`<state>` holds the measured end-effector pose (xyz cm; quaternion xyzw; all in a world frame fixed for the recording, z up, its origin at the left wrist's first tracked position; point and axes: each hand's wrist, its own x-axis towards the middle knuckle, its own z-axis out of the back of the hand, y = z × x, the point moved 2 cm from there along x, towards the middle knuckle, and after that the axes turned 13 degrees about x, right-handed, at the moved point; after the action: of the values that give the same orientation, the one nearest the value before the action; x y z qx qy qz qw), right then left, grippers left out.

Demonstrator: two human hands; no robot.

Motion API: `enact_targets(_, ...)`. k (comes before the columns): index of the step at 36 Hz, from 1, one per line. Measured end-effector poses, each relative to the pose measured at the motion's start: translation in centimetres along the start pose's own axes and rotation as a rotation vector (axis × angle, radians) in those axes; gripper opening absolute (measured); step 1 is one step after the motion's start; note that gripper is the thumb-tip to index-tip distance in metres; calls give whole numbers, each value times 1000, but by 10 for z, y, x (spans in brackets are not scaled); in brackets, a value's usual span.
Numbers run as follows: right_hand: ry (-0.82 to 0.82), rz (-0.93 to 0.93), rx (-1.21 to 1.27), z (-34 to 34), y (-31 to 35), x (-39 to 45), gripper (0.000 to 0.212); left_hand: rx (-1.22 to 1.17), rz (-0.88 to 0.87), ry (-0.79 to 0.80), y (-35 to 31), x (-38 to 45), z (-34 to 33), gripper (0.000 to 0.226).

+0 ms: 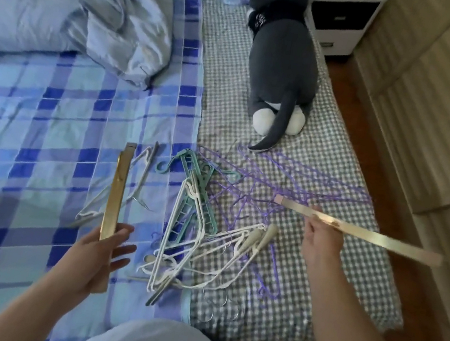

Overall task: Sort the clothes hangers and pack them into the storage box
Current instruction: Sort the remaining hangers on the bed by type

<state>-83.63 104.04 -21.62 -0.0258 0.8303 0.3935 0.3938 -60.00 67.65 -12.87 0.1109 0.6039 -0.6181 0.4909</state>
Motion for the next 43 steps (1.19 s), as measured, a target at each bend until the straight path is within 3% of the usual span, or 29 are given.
enact_targets(4, -71, -94, 62, 22, -14, 4, 21, 20, -7, 17, 2, -5, -10, 9)
enact_targets(11, 35, -214, 216, 15, -29, 18, 23, 85, -8, 49, 3, -14, -15, 14)
enact_targets(19, 224, -190, 83, 17, -27, 33, 29, 158, -11, 50, -5, -17, -29, 13)
enact_targets(25, 277, -260, 40, 30, -5, 36, 29, 120, -3, 71, -9, -22, -29, 15)
enact_targets(28, 346, -283, 71, 28, 0, 35, 40, 100, 14, 80, -7, -21, -28, 15)
enact_targets(35, 273, -338, 208, 12, -15, 48, 35, 86, 46, 81, -8, -17, -30, 17)
enact_targets(40, 263, -392, 147, -11, -32, 67, 27, 103, 45, 62, -9, -14, -29, 17)
enact_targets(43, 340, -438, 56, -32, -42, 79, 25, 100, 62, 47, -6, -10, -28, 16)
